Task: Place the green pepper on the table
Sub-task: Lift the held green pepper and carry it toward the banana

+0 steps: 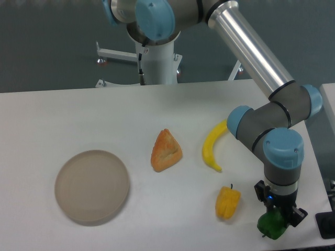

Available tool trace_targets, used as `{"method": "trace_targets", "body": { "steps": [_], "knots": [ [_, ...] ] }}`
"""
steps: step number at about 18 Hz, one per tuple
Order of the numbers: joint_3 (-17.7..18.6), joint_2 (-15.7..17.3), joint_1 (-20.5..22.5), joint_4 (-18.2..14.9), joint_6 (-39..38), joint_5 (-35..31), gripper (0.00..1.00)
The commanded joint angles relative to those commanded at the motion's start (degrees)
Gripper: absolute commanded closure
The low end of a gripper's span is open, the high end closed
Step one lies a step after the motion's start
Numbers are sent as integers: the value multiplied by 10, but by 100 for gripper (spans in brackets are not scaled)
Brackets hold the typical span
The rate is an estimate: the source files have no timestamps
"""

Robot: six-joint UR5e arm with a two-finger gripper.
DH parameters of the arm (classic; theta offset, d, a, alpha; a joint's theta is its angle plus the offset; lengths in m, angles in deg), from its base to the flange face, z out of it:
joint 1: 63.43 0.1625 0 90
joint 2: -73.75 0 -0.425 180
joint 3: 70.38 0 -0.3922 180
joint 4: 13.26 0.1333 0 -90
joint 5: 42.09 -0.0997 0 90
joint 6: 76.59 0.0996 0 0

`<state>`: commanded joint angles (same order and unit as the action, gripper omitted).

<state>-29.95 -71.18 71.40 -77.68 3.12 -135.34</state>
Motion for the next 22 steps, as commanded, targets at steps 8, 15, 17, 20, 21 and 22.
{"method": "trace_targets", "body": {
  "steps": [8, 15, 17, 20, 21, 22],
  "knots": [
    [46, 39, 6, -4, 4, 2, 85],
    [190, 144, 28, -4, 4, 29, 85],
    [222, 163, 35, -2, 9, 37, 85],
    [279, 193, 53, 2, 49, 38, 85],
    [299, 203, 58, 3, 58, 43, 85],
    [314, 211, 66, 4, 66, 54, 85]
  ]
}}
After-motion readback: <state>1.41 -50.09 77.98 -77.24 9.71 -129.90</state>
